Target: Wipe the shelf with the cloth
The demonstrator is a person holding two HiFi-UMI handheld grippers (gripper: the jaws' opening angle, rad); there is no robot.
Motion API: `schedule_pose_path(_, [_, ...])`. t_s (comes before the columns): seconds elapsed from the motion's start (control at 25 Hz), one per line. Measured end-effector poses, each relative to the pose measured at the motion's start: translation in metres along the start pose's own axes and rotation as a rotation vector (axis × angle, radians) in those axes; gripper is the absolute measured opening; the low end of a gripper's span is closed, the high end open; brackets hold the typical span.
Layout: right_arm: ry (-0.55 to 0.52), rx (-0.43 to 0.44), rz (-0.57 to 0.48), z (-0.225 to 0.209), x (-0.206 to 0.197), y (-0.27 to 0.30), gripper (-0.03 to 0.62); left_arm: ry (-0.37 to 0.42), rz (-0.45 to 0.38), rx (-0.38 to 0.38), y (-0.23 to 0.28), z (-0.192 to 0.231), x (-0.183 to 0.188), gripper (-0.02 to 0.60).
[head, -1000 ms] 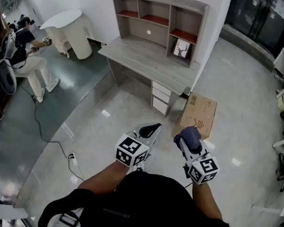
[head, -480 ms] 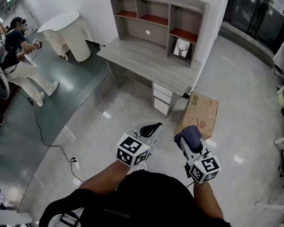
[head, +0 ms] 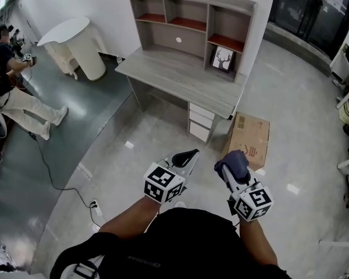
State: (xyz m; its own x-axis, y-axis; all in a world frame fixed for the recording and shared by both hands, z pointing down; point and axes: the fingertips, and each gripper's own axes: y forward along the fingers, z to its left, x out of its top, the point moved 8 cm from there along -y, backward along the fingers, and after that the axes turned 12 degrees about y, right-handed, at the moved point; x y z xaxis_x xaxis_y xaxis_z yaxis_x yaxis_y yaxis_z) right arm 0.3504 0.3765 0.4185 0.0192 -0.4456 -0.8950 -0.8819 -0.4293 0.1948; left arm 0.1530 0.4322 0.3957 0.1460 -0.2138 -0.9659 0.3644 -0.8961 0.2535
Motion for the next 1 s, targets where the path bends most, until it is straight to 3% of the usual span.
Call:
schedule_pose_path(0.52, [0.002, 0.032, 0.026, 0.042, -0.002, 0.066, 0.106, -0.038, -0.009, 0.026, -0.034, 0.068, -0.02, 0.009])
schedule_pose_path(1.0, [0.005, 0.06, 0.032, 0.034, 0.01, 0.11, 0.106, -0.055, 0.009, 0.059, -0.03, 0.099, -0.028, 0.009])
